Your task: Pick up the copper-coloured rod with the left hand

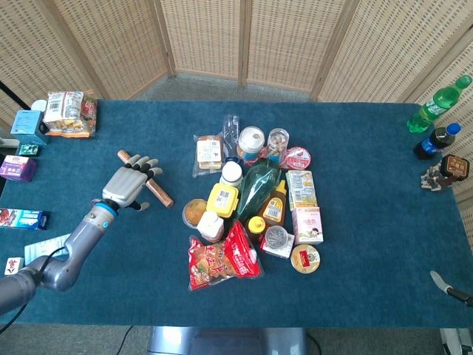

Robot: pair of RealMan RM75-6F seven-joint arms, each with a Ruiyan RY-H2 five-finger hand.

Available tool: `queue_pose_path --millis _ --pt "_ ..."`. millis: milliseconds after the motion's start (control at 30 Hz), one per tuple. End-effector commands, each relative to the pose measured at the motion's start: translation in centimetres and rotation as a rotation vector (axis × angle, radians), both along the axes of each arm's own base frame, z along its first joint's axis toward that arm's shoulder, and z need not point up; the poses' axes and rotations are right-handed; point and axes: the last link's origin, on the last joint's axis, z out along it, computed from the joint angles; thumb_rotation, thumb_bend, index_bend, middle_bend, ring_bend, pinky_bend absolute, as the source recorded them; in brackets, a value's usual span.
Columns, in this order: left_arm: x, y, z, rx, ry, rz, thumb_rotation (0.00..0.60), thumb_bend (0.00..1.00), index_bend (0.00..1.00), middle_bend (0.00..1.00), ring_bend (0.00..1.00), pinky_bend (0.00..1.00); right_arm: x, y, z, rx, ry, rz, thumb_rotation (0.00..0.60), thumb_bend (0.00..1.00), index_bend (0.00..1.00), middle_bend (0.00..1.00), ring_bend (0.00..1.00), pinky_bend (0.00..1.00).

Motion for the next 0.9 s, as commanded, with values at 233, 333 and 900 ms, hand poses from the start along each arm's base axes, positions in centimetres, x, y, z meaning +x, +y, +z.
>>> queue_pose_path --millis 233,333,900 --pt "0.2 1.5 -2.2 -0.037 0.015 0.045 0.600 0.27 0.22 0.11 0.07 0.00 -0.4 0.8 0.6 -0.022 0.001 -0.019 0.517 0.00 0.00 0.00 0.00 0.00" --pt "0.1 1.7 -2.8 -0.044 0.020 0.056 0.600 0.27 0.27 0.17 0.15 0.00 -0.4 1.0 0.6 -0.024 -0.013 -0.020 0.513 0.00 0.00 0.00 0.00 0.00" --pt "-2.5 1.4 -2.7 0.000 0.067 0.120 0.600 0.30 0.82 0.70 0.73 0.56 -0.3 1.7 1.3 -0.054 -0.046 -0.010 0.517 0.00 0.00 0.00 0.00 0.00"
